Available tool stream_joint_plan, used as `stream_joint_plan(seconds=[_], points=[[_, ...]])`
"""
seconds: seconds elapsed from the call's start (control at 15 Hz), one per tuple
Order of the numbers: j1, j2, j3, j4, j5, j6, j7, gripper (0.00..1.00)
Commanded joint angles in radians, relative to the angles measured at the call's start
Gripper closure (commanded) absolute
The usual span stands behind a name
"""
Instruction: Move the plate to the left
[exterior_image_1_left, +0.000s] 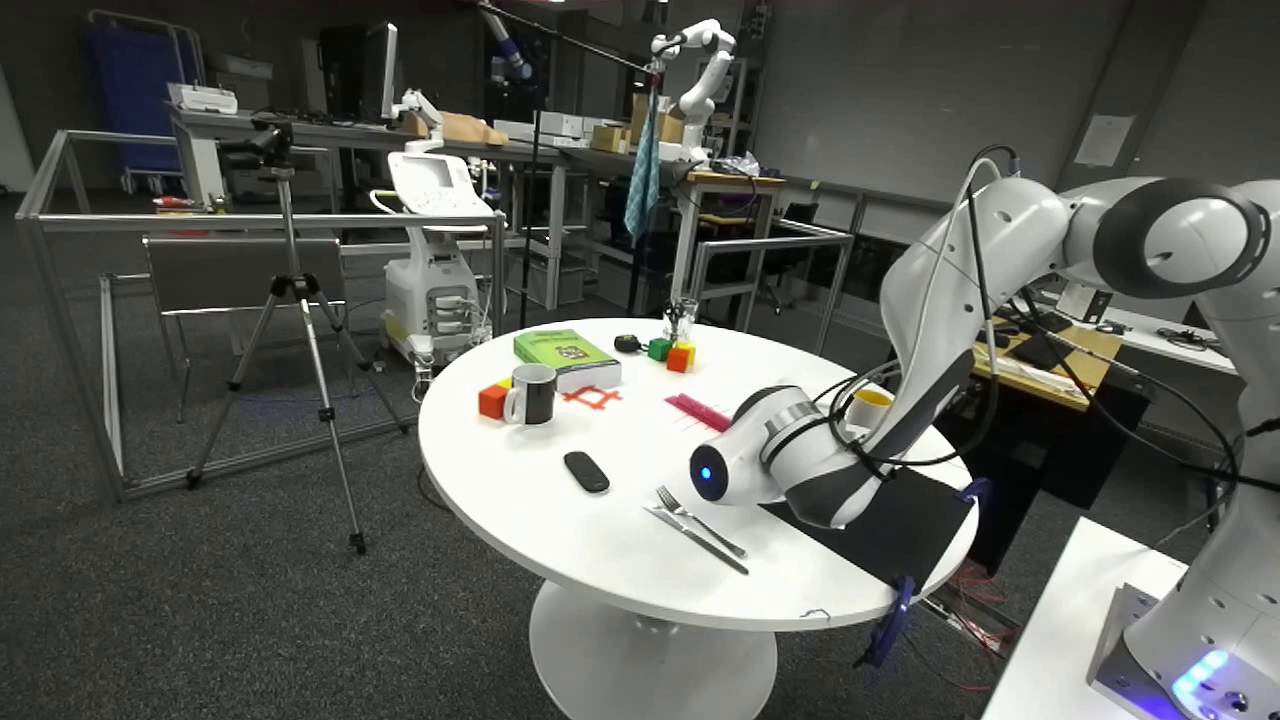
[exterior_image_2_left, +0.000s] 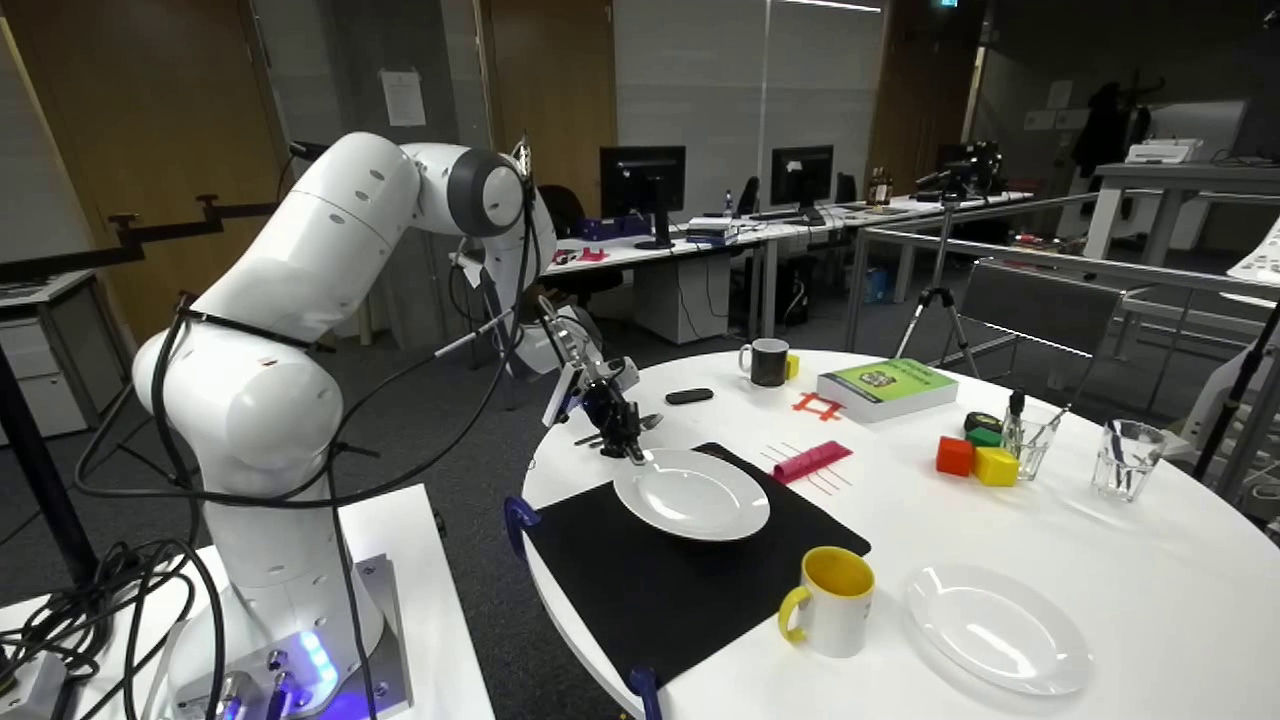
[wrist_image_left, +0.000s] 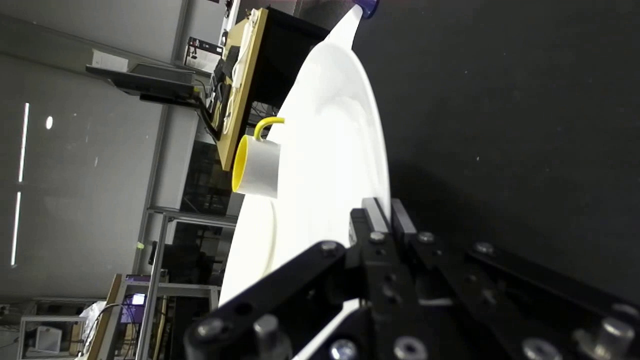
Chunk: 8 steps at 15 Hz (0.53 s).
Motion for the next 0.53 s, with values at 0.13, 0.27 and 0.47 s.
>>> stream_joint_plan(seconds=[0.13,0.27,0.47], points=[[0.010,-0.049,0.012,0.011,-0.010,-0.094,0.056,0.99],[0.013,-0.067,0.014,0.012,-0.013,-0.099,0.072,0.99],[0.016,-0.105,0.023,0.009,-0.015,-0.108,0.090,0.99]])
